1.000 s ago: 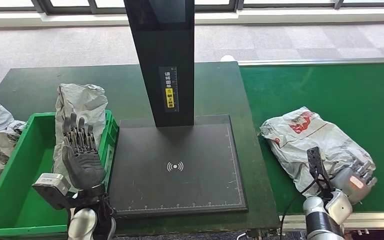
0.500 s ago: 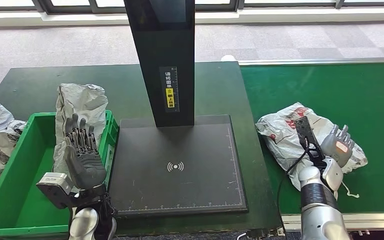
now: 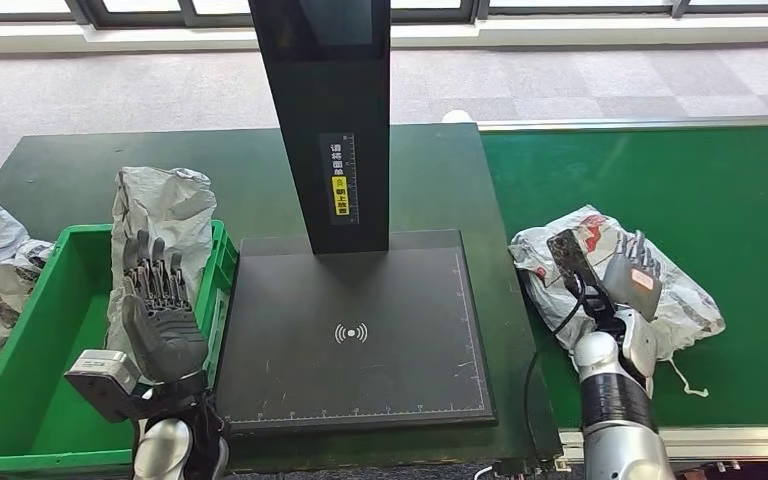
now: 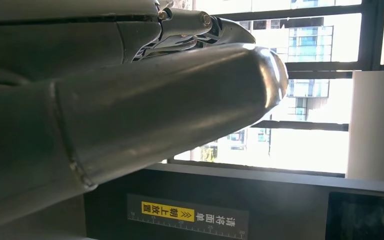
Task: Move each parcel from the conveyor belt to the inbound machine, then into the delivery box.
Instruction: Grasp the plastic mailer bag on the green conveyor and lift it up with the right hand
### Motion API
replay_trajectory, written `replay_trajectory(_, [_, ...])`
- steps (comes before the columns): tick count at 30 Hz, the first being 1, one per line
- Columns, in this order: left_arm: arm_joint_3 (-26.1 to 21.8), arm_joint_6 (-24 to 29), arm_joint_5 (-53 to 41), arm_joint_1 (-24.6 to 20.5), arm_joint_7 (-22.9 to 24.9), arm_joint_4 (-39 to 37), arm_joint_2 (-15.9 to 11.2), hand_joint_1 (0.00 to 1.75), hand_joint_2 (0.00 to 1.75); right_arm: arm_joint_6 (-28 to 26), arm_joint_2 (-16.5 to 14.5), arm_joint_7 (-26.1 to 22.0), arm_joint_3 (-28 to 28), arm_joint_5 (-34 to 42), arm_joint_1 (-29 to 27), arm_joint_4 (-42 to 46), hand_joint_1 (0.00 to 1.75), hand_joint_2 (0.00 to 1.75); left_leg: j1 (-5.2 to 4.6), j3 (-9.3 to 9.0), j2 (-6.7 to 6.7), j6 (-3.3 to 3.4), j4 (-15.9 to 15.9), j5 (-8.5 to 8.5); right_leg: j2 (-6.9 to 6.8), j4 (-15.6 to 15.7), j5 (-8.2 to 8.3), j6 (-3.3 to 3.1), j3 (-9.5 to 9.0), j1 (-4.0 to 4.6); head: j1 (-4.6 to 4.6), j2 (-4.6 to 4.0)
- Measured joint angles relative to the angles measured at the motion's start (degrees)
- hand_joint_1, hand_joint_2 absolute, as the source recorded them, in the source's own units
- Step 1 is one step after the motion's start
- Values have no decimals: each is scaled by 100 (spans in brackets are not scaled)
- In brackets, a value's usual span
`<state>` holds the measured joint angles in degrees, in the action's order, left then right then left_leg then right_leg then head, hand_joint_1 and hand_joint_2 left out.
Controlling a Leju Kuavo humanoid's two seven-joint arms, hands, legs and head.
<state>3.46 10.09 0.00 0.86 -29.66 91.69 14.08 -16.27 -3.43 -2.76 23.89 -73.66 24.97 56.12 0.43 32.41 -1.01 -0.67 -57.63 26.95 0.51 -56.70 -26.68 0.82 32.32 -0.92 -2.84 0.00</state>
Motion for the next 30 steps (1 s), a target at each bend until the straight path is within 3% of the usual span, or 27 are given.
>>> replay_trajectory(6, [-67,-57,0,8,-11,4,-1,0,0,286,-21,93,-275,415,-106,133,0,175,0,0,2,0,0,0,1,1,0,0,1,-1,0,0])
replay_trajectory(13, [-77,-98,-9,-85,22,-92,-2,0,0,265,139,109,-261,654,-102,-820,0,175,-2,-1,2,1,-2,-1,1,4,0,1,1,-2,0,0])
replay_trajectory(20, [-54,-81,-107,-185,104,-209,-2,0,0,-166,338,677,-116,159,-46,-1955,0,175,-1,0,2,1,-2,0,2,3,0,1,2,-1,0,0])
replay_trajectory(28, [-29,-50,-128,-170,130,-219,-2,0,0,-261,438,881,84,-87,42,-2273,0,175,-1,0,1,1,-2,-1,0,3,0,1,0,-2,0,0])
replay_trajectory(30, [-25,-49,-134,-168,133,-219,-2,0,0,-262,450,892,116,-101,56,-2297,87,175,-1,-1,2,1,-2,-1,1,3,0,1,-1,-2,0,0])
